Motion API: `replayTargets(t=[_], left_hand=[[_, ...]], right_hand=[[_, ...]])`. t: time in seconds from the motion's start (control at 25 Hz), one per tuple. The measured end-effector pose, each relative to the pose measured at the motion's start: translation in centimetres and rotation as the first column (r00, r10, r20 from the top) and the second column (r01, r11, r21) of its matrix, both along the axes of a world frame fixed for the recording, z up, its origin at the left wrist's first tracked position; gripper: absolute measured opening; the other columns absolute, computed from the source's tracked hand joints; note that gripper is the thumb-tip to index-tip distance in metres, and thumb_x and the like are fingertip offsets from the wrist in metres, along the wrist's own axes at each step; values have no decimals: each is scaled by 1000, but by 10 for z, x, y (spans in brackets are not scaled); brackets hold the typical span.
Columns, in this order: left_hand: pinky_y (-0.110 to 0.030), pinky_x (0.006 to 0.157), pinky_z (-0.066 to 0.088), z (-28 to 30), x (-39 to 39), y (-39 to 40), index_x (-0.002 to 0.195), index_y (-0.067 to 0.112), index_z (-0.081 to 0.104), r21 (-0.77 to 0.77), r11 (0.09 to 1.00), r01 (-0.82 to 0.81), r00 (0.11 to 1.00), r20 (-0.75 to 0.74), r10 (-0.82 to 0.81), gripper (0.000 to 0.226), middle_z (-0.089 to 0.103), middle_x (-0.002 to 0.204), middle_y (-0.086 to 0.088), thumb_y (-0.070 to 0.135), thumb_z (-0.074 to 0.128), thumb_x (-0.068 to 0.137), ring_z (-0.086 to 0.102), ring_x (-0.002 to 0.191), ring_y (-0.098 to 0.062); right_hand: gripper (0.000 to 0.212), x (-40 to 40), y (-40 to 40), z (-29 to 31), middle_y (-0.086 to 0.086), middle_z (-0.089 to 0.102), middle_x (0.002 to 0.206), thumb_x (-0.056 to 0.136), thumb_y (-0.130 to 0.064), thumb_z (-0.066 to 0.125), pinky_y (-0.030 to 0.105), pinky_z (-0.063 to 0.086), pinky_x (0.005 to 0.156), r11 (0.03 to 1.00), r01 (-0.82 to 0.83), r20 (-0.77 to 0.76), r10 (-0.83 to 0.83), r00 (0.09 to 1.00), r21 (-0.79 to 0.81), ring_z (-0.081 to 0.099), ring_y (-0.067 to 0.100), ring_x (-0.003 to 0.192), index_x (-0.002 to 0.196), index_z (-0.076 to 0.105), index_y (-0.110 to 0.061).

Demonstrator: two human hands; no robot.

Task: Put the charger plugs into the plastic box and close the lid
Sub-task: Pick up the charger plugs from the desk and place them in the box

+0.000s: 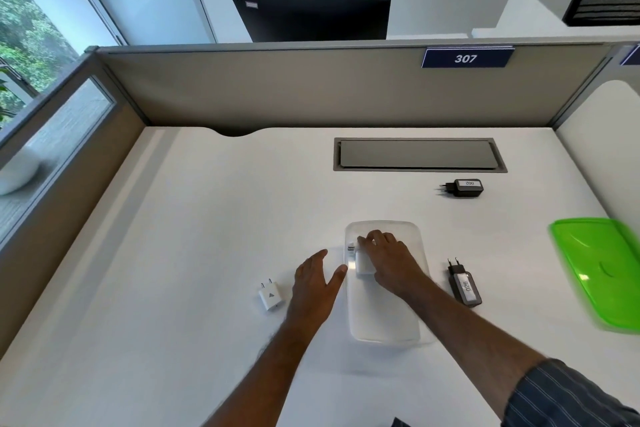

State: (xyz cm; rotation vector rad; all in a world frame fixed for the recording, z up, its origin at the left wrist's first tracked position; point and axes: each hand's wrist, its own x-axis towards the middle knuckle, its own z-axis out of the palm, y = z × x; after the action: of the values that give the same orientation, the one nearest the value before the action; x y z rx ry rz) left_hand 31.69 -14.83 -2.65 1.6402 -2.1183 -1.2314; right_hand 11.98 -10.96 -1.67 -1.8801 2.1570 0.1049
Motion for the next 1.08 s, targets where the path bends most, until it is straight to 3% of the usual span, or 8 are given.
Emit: replayTargets(t=[0.2, 0.28, 0.44, 0.56, 0.76, 0.88, 1.0, 1.08], left_hand=[[-37, 121, 28, -1, 13, -2, 156, 30, 33, -70, 997, -9, 999, -47, 6, 65, 37, 163, 8, 55, 52, 99, 27, 152, -14], [-35, 121, 29, -3, 30, -5, 154, 25, 38, -175, 984, -18, 999, -32, 12, 63, 42, 160, 5, 50, 56, 99, 32, 150, -17], [-46, 120, 37, -14, 79, -14, 147, 8, 50, -430, 902, -39, 997, 41, 63, 58, 54, 150, -9, 33, 67, 97, 43, 144, -32], [-46, 121, 35, -26, 114, -18, 146, 7, 51, -447, 886, -126, 983, 67, 173, 57, 54, 151, -13, 30, 67, 97, 41, 145, -36], [-47, 128, 20, -41, 155, -12, 153, 8, 43, -381, 908, -175, 941, 207, 269, 62, 38, 163, -14, 43, 47, 103, 26, 155, -36], [-51, 129, 10, -51, 169, -5, 160, 12, 30, -341, 929, -142, 915, 313, 255, 71, 18, 171, -11, 51, 30, 101, 12, 159, -35], [-53, 129, 7, -61, 180, 3, 162, 12, 21, -328, 940, -96, 907, 360, 218, 87, 9, 172, -11, 61, 8, 91, 8, 160, -36], [-53, 129, 9, -67, 186, 5, 163, 12, 19, -343, 937, -71, 912, 359, 201, 87, 9, 172, -11, 61, 7, 91, 8, 160, -36]], right_hand=[[74, 3, 7, 8, 4, 42, 146, 81, -2, 58, 39, 47, 92, 999, -8, 1, 8, 1000, -46, 46, 29, 126, 150, 36, -20], [62, 6, 8, 17, 3, 48, 138, 80, -4, 58, 39, 46, 90, 994, 37, 45, -33, 998, -102, 49, 28, 120, 140, 46, -19], [37, 21, 7, 40, 2, 58, 115, 80, -8, 62, 43, 47, 81, 947, 130, 206, -70, 976, -295, 56, 28, 99, 117, 58, -15], [30, 41, 5, 50, 0, 58, 111, 83, -15, 67, 43, 46, 85, 916, 130, 284, -19, 959, -379, 55, 25, 97, 113, 59, -15], [36, 85, -6, 48, 2, 58, 116, 85, -24, 69, 40, 45, 92, 929, 16, 304, 104, 947, -369, 55, 25, 102, 118, 60, -13], [41, 116, -13, 36, 2, 57, 121, 86, -28, 67, 37, 43, 94, 953, -58, 304, 153, 940, -299, 54, 25, 107, 123, 58, -13], [45, 145, -20, 21, 4, 55, 125, 87, -29, 64, 36, 44, 93, 966, -159, 284, 214, 935, -205, 52, 27, 111, 128, 54, -13], [48, 159, -23, 12, 5, 51, 128, 88, -27, 64, 38, 48, 90, 977, -173, 320, 206, 925, -128, 50, 28, 114, 132, 50, -14]])
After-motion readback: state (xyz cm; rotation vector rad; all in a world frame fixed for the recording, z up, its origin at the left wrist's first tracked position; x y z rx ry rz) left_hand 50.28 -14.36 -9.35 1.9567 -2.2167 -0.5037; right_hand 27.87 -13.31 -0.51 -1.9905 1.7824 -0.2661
